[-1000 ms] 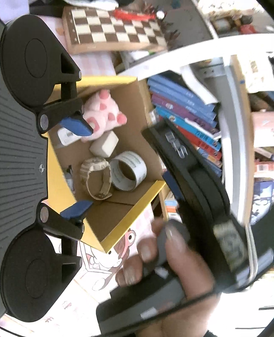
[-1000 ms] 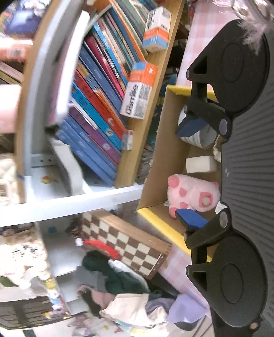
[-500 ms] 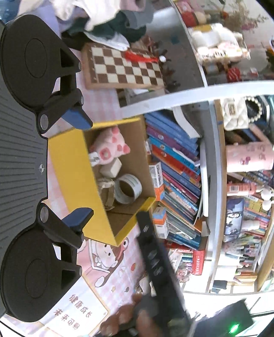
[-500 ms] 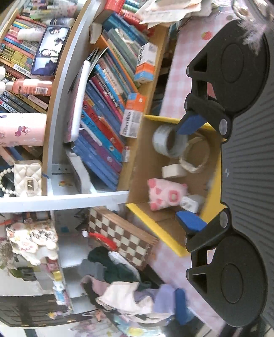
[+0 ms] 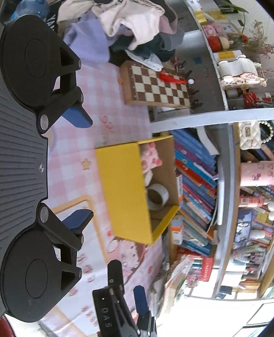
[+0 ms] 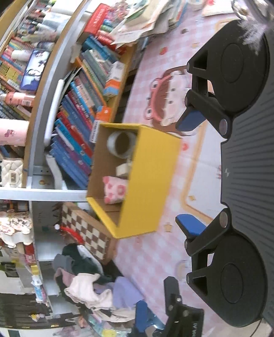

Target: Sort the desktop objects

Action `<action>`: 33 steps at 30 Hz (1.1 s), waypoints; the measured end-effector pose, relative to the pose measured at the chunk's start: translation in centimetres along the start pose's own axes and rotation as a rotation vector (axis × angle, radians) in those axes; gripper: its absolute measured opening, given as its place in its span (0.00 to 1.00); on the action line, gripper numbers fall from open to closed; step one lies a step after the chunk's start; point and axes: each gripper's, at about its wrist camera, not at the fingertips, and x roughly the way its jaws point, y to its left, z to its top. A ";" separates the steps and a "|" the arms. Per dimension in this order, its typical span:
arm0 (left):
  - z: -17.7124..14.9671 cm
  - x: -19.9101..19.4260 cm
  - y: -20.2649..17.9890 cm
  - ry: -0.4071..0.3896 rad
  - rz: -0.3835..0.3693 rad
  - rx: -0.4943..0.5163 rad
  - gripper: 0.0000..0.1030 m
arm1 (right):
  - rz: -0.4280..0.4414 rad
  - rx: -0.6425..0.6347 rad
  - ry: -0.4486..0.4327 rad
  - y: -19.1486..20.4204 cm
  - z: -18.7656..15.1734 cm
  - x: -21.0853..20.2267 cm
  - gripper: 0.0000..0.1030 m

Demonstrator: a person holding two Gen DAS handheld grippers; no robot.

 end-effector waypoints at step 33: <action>-6.8 -3.8 -3.1 0.088 -0.023 0.058 0.94 | -0.048 0.030 0.047 4.8 -9.0 -5.3 0.96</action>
